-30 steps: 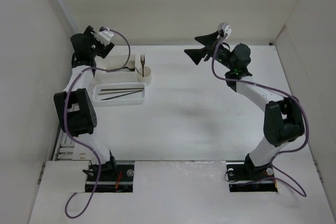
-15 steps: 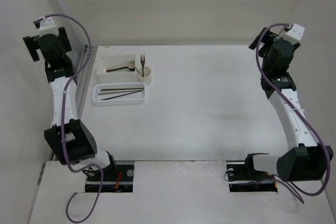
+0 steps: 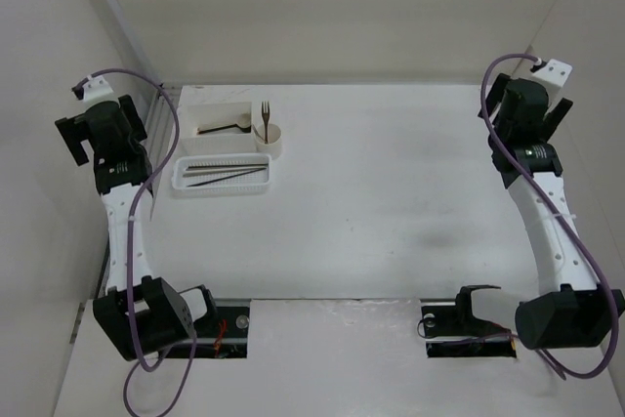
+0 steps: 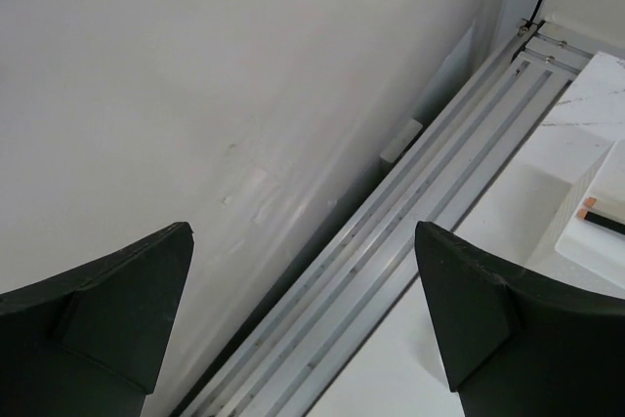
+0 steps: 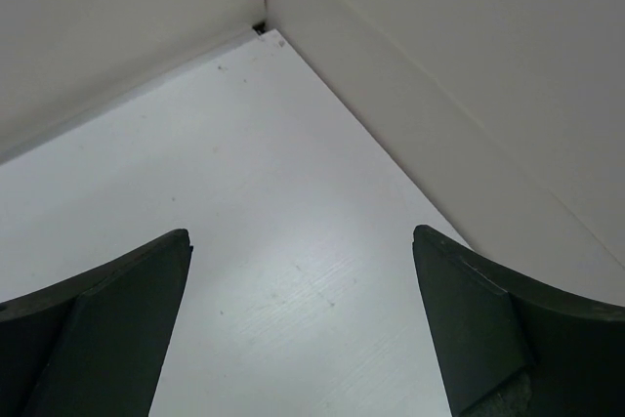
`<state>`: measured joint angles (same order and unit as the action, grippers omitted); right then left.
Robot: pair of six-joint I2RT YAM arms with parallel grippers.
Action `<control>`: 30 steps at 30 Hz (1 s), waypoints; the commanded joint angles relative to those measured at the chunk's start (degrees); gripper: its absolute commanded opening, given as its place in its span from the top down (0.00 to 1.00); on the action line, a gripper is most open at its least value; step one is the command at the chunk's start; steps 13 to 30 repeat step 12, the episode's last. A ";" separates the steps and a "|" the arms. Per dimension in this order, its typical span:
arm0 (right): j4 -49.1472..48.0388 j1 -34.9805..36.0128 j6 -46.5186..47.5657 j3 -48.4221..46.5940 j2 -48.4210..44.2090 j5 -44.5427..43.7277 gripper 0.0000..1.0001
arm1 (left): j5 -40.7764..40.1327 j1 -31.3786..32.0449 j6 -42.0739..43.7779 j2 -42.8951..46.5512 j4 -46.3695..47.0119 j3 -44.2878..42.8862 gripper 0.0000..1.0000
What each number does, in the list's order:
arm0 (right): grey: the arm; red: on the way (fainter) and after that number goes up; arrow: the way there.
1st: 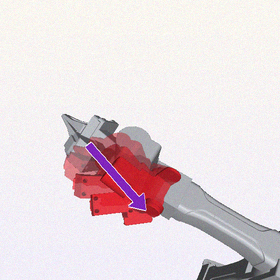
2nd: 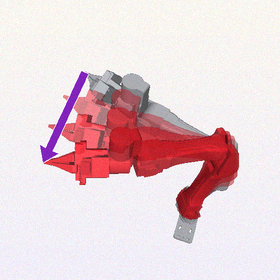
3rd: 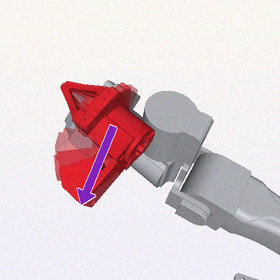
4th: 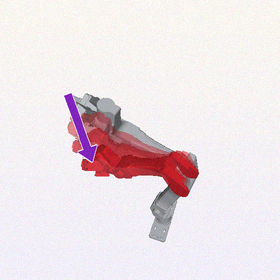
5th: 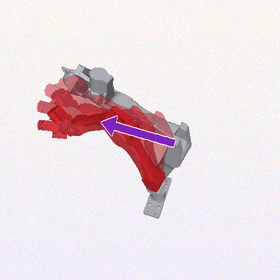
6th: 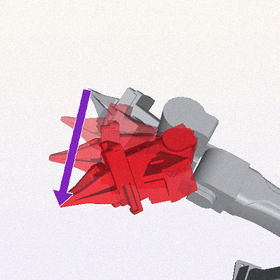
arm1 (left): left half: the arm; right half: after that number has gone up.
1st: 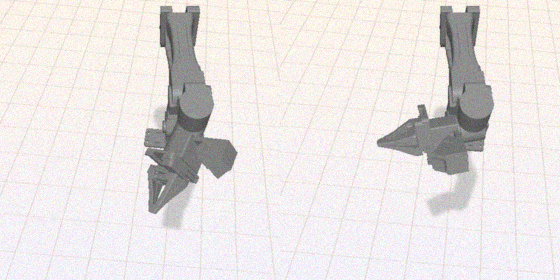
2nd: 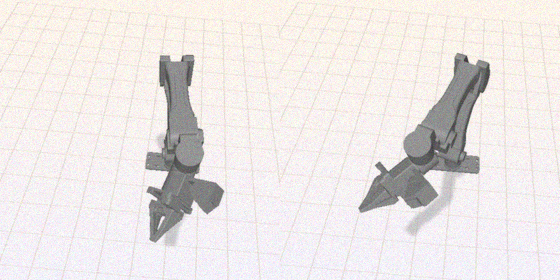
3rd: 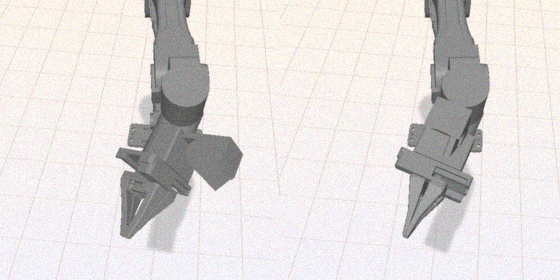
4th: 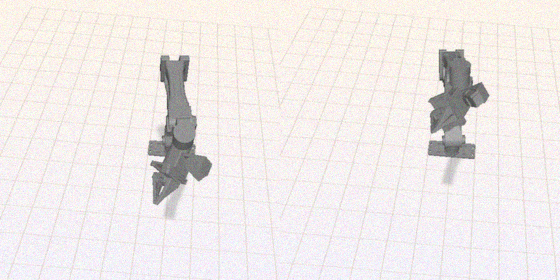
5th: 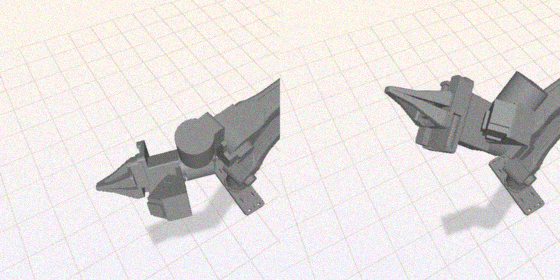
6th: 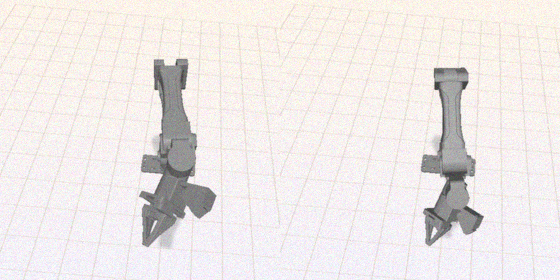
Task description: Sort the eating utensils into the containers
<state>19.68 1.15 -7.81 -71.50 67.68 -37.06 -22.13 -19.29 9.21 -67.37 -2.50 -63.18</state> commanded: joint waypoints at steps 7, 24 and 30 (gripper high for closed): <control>6.33 0.17 -3.17 -3.29 -1.32 3.40 0.00 | -2.04 0.83 -7.45 7.07 -5.05 2.27 0.03; 4.49 0.69 -3.17 -1.89 -2.90 5.24 0.00 | -0.38 0.83 -7.98 9.27 -6.28 2.88 0.02; 4.49 0.69 -3.17 -1.89 -2.90 5.24 0.00 | -0.38 0.83 -7.98 9.27 -6.28 2.88 0.02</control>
